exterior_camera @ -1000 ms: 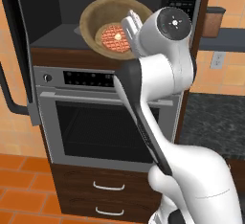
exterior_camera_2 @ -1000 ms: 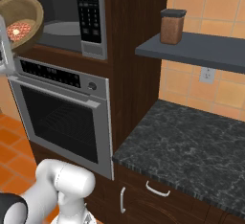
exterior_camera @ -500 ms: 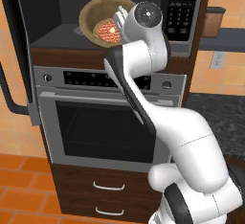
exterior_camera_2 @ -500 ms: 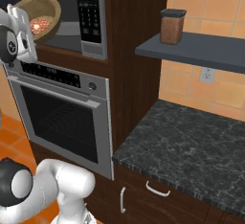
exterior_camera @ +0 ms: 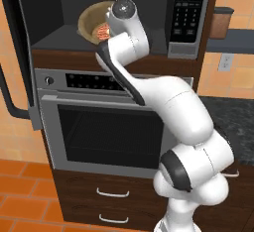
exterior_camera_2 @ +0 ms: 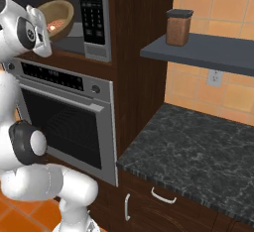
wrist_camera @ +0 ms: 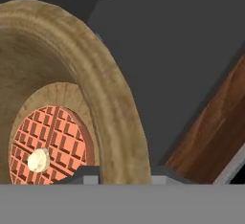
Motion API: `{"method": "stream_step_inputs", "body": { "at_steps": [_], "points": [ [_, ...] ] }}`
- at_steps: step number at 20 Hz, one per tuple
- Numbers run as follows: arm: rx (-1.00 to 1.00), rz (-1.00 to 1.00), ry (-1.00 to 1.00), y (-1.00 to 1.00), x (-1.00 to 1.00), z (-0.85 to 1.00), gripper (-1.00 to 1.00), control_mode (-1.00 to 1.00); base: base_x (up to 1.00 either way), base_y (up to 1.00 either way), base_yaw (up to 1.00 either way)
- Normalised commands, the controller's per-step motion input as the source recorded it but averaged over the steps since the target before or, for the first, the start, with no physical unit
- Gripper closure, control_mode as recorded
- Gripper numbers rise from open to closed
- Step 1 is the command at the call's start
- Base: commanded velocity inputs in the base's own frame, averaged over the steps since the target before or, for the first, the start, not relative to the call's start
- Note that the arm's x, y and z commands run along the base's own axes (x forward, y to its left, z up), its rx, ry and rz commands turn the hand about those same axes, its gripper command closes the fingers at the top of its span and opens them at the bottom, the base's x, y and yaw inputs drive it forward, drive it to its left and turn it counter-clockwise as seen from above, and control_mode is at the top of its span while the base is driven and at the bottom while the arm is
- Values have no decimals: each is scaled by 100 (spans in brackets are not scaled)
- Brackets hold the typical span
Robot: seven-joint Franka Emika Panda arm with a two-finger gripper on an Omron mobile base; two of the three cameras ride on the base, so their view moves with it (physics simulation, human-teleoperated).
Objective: Open the microwave, place the bowl with waffle inside the microwave, then close the microwave door and turn it on.
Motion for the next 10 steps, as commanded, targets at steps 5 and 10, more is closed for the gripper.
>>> {"method": "stream_step_inputs", "body": {
  "at_steps": [5,10],
  "points": [
    [-5,-6,3,5,80,12,100,-100,0,0,0],
    [-1,-1,0,0,64,1,100,-100,0,0,0]
  ]
}}
